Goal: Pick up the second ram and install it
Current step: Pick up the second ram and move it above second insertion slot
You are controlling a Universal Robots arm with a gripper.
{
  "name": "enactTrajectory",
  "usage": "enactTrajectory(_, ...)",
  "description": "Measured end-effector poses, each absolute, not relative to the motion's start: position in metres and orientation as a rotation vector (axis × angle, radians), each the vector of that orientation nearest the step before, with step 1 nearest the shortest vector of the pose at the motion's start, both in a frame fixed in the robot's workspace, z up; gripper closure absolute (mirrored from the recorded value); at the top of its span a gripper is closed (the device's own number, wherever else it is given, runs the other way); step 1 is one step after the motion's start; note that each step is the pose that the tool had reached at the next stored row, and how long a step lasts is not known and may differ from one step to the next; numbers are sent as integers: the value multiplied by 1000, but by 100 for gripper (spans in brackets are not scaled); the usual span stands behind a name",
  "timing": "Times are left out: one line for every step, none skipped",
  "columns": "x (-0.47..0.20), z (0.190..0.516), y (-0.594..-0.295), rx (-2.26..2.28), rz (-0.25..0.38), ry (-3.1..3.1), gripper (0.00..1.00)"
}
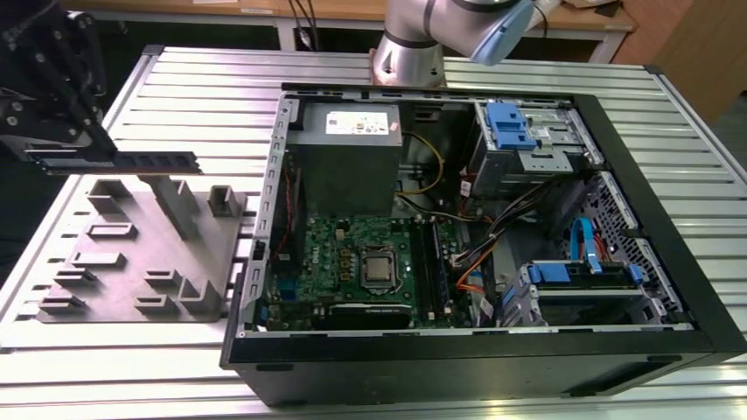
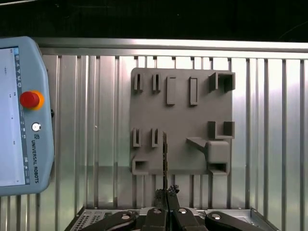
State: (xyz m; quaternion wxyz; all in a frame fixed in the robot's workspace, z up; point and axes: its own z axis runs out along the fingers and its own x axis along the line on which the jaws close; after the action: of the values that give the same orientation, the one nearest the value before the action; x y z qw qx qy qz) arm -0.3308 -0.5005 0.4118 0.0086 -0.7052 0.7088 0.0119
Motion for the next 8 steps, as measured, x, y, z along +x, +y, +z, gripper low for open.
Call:
enactTrajectory(-328, 412, -500, -2203, 37, 2215, 92)
enactTrajectory(-325, 412, -500, -2203, 37, 2215, 92)
enactTrajectory(-322, 412, -500, -2203, 37, 2215, 92)
enactTrajectory(-320, 412, -500, -2203, 37, 2215, 92)
enactTrajectory(-317, 412, -500, -2203, 37, 2215, 92)
enactTrajectory(-315, 412, -500, -2203, 37, 2215, 92)
enactTrajectory(-313, 412, -500, -2203, 37, 2215, 92)
enactTrajectory(-311, 412, -500, -2203, 37, 2215, 92)
